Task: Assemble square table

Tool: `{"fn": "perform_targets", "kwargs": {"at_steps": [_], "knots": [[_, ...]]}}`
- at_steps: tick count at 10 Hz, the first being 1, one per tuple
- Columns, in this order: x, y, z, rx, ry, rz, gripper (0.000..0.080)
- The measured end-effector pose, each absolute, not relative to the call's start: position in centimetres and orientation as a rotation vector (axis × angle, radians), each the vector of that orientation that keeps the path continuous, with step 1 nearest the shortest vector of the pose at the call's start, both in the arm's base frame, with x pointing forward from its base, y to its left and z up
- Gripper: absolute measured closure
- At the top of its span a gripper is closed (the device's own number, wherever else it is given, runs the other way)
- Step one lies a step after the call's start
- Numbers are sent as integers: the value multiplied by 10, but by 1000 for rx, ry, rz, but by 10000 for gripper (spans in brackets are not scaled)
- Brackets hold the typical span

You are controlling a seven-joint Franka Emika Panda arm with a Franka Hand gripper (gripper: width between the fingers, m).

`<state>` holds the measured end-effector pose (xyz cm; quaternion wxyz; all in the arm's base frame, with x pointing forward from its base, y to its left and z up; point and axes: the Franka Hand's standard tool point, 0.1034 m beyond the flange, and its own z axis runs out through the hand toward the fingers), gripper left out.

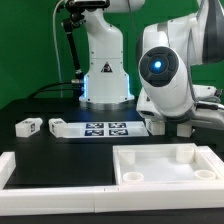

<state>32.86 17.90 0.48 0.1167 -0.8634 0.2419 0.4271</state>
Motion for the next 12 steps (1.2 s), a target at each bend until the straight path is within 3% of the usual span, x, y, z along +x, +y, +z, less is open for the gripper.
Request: {"fn": "perform_targets", "kwargs": {"at_steps": [4, 8, 9, 12], "knots": [[331, 176, 7, -2531, 708, 1244, 515], [390, 128, 102, -2609, 596, 1131, 515], [399, 125, 115, -2609, 589, 1114, 515], [409, 130, 105, -2722, 625, 840, 514]]}}
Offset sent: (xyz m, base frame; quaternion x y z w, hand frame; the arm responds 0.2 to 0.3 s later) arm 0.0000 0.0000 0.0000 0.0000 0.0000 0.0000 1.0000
